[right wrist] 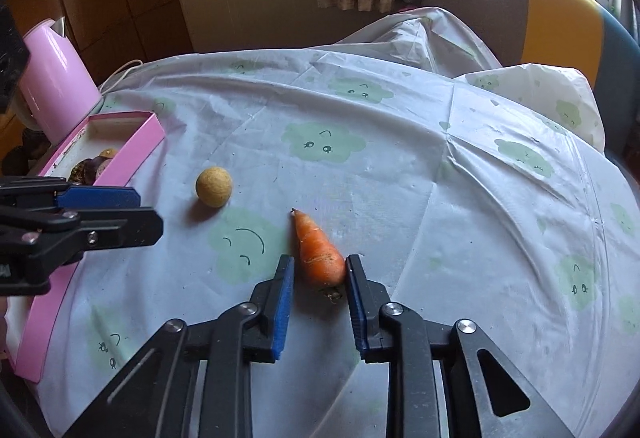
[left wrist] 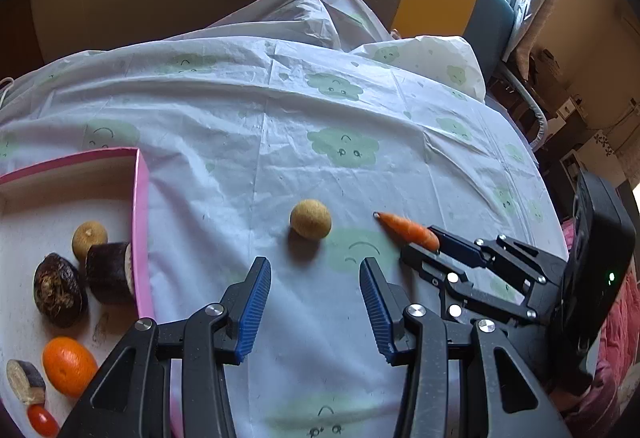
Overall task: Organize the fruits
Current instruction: 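Grasp the carrot with the right gripper while the left grasps the tan round fruit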
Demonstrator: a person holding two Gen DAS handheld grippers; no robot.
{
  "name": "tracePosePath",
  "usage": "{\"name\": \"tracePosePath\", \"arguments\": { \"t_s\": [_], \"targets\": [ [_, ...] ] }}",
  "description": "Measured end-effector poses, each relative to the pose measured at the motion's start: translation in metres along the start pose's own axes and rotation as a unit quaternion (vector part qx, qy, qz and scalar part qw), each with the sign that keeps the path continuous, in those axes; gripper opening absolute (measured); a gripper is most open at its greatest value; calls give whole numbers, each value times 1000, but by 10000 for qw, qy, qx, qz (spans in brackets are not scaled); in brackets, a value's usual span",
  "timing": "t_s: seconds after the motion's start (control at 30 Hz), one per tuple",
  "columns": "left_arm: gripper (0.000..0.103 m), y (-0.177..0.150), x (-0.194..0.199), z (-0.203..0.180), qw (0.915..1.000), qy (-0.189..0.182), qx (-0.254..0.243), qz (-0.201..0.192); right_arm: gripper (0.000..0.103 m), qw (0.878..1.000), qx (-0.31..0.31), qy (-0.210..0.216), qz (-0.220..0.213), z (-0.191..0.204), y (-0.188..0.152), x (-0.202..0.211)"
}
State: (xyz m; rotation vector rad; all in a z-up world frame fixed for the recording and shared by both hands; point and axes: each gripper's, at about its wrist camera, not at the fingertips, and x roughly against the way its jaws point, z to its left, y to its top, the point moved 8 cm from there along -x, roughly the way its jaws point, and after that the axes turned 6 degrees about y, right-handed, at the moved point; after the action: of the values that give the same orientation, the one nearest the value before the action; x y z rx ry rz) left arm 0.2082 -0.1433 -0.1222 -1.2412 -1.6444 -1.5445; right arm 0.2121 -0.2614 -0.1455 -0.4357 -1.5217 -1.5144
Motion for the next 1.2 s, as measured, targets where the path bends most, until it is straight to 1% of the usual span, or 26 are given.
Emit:
{"name": "tracePosePath", "arguments": {
  "t_s": [0.17, 0.23, 0.33, 0.4, 0.47, 0.5, 0.57, 0.73, 0.83, 0.9, 1.0, 1.2],
  "targets": [
    [47, 11, -12, -1, 10000, 44, 30, 0, 26, 9999, 48, -40, -84, 0, 2, -2],
    [47, 14, -18, -1, 10000, 87, 28, 17, 23, 9999, 48, -73, -113, 0, 2, -2],
    [47, 16, -27, -1, 9999, 139, 51, 61, 23, 9999, 12, -65, -118, 0, 1, -2],
    [38, 18, -32, -1, 9997, 220, 22, 49, 23, 9999, -6, -69, -133, -1, 1, -2],
    [36, 18, -37, 0, 9996, 268, 7, 48, 23, 9999, -46, -60, -145, -1, 1, -2],
    [31, 19, -39, 1, 9996, 277, 39, 54, 23, 9999, -55, -56, -144, -2, 0, -2],
    [28, 21, -41, 2, 9997, 254, 57, -1, 24, 9999, -65, -64, -143, -2, 0, -2],
    [27, 20, -40, 0, 9995, 295, -76, -17, 23, 9995, 97, -277, -98, 2, 0, -3],
    [27, 13, -34, -1, 9996, 267, -94, 57, 22, 9990, 126, -416, -98, 4, 0, -1],
    [27, 6, -28, -2, 9994, 301, -139, 56, 22, 9992, 3, -386, -95, 5, -2, 1],
    [27, -6, -19, -4, 9995, 259, -162, 82, 22, 9993, -73, -355, -58, 9, -9, 7],
    [27, -38, 0, -18, 9990, 199, -397, 87, 22, 9989, -411, -236, -15, 21, -31, 23]
  ]
}}
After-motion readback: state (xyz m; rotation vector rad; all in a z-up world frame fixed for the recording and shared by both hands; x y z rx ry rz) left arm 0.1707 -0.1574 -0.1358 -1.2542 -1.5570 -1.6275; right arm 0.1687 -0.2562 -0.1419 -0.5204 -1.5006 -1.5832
